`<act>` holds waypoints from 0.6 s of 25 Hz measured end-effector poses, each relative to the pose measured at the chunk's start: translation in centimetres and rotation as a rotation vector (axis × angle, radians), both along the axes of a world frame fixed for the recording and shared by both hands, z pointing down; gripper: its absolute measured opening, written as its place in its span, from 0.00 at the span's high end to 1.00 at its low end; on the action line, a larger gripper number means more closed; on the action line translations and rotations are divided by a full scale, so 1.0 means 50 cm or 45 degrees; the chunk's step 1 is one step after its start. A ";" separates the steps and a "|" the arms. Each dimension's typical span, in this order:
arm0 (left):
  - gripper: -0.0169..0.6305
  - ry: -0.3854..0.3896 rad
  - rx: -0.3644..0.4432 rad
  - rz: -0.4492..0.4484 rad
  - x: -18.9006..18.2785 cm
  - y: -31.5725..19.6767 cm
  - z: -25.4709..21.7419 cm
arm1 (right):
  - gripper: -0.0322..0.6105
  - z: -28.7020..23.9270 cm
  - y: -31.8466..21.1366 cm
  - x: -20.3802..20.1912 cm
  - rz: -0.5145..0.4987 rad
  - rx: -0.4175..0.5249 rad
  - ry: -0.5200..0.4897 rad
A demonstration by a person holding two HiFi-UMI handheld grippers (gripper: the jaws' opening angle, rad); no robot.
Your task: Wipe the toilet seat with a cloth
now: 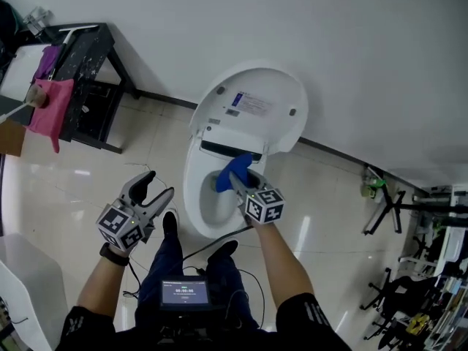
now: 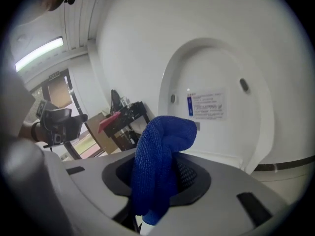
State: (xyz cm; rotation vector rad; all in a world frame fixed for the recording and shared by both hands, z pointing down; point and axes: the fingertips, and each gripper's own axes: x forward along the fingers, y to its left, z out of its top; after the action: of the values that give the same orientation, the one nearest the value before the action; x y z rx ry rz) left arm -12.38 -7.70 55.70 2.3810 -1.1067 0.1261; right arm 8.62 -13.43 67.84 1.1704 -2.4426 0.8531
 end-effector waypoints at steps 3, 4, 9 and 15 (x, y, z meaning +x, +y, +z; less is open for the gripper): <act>0.55 0.013 0.056 0.018 0.040 -0.019 -0.056 | 0.70 -0.115 0.008 0.055 0.067 0.095 -0.026; 0.55 0.016 0.078 0.032 0.054 -0.025 -0.078 | 0.70 -0.154 0.013 0.073 0.086 0.129 -0.031; 0.55 0.039 0.182 0.099 0.116 -0.048 -0.190 | 0.70 -0.332 0.041 0.158 0.180 0.276 -0.034; 0.55 0.017 0.266 0.174 0.168 -0.028 -0.303 | 0.71 -0.530 0.097 0.241 0.265 0.463 -0.056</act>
State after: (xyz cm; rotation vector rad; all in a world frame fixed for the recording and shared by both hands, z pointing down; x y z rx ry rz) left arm -3.96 -9.10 40.55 2.6395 -0.9925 0.0430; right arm 20.68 -8.60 41.33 1.5683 -2.6192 0.4993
